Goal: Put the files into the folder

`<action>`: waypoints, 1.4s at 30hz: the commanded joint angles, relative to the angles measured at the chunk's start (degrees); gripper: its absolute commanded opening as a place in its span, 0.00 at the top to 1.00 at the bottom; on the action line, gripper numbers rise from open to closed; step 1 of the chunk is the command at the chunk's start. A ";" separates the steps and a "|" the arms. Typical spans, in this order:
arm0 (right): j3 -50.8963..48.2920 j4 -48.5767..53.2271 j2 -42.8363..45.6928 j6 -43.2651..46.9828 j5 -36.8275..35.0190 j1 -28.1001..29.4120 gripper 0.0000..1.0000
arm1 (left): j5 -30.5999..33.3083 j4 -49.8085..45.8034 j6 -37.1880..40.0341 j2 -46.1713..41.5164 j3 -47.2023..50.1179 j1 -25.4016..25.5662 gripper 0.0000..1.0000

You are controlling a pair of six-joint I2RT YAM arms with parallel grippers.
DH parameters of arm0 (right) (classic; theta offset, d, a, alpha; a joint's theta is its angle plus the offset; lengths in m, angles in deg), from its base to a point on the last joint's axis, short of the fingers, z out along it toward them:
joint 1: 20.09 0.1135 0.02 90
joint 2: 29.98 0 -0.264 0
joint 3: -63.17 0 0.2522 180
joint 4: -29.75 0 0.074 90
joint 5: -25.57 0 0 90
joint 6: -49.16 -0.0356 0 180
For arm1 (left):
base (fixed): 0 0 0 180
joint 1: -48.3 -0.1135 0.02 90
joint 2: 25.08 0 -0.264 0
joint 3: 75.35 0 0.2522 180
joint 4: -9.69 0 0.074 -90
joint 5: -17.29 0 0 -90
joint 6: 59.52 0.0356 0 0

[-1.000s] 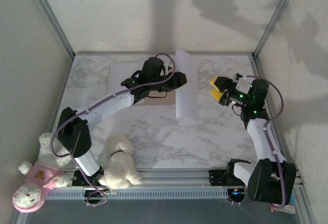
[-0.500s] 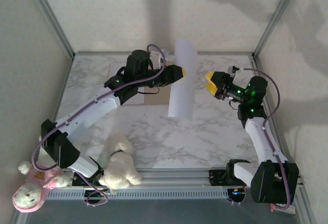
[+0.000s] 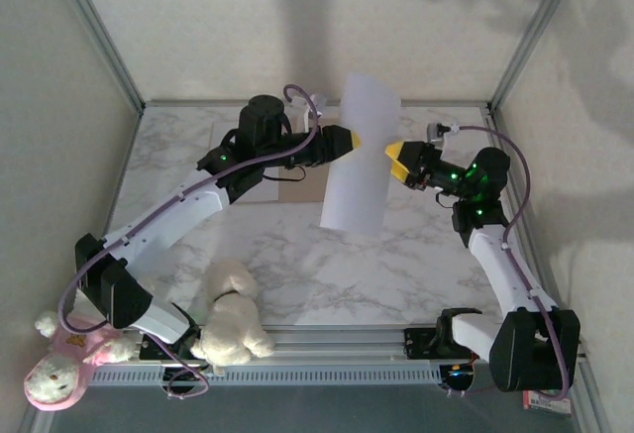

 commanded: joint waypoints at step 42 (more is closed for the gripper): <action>1.25 -2.66 -0.82 1.82 -2.96 6.34 0.35 | -0.07 7.26 -0.82 2.24 1.83 0.25 0.52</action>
